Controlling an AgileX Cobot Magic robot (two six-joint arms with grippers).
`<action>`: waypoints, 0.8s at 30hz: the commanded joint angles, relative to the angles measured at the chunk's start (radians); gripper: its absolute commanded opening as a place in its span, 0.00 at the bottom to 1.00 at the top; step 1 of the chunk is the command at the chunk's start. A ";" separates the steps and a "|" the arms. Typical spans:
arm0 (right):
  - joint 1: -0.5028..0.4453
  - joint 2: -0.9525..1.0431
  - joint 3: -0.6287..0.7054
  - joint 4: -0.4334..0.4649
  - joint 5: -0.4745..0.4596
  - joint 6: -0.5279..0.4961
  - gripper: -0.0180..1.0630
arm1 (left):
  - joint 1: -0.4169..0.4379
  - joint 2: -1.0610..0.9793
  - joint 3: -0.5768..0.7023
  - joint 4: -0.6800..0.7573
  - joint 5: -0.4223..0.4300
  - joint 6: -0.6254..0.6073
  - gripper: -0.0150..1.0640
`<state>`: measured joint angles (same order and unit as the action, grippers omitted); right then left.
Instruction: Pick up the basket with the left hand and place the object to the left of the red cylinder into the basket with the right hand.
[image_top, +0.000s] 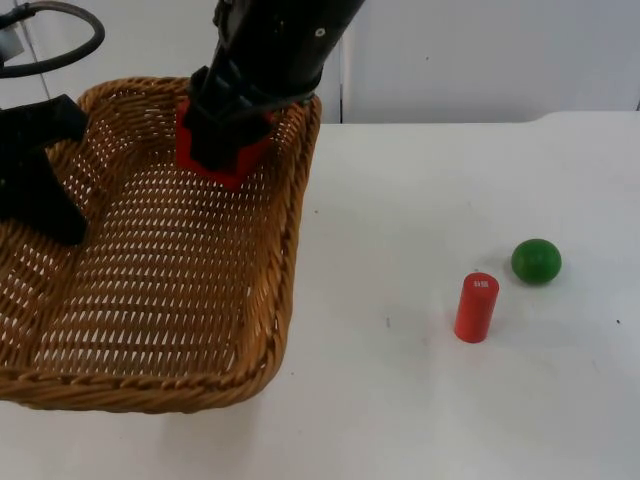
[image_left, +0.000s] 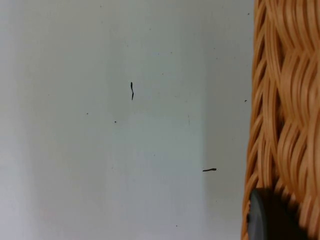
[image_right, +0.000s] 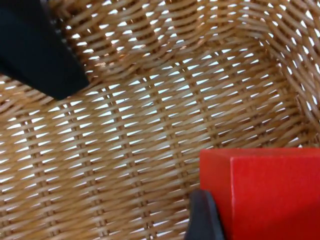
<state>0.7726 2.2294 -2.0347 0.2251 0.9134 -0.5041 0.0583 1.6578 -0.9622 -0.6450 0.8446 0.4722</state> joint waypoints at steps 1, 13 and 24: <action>0.006 0.009 -0.006 0.015 -0.012 -0.001 0.18 | 0.002 -0.012 -0.001 -0.018 0.005 -0.005 0.01; 0.006 0.004 -0.006 0.015 -0.014 -0.012 0.82 | 0.002 -0.012 -0.001 -0.018 0.005 -0.005 0.01; 0.002 -0.110 -0.006 -0.022 0.031 -0.008 0.87 | 0.002 -0.012 -0.001 -0.018 0.003 -0.005 0.01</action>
<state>0.7726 2.1497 -2.0347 0.2079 0.9293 -0.5108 0.0583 1.6578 -0.9615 -0.6307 0.8446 0.4705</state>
